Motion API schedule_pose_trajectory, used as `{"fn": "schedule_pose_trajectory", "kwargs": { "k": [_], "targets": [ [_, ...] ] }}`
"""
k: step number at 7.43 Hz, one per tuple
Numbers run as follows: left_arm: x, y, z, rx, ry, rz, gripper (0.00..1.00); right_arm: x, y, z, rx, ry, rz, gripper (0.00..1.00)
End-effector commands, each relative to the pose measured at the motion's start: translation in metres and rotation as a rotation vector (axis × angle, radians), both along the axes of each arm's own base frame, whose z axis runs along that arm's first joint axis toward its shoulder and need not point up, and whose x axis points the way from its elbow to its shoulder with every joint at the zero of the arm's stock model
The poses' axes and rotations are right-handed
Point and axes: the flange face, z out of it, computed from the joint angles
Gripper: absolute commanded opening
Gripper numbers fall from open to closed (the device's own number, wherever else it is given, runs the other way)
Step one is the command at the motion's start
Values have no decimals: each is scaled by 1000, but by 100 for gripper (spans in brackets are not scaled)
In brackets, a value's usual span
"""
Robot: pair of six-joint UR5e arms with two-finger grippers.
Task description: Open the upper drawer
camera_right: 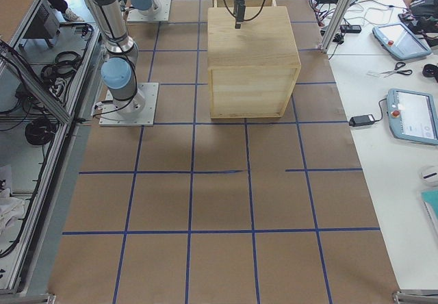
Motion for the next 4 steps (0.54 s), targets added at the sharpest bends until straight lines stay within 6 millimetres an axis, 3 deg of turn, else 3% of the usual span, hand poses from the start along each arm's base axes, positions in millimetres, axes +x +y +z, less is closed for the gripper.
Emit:
{"fn": "schedule_pose_trajectory", "kwargs": {
  "k": [1,4],
  "targets": [
    [1,-3,-4,6,1,1,100,0,0,0,0,0,0,100],
    [0,0,-2,3,0,-1,100,0,0,0,0,0,0,100]
  ]
}}
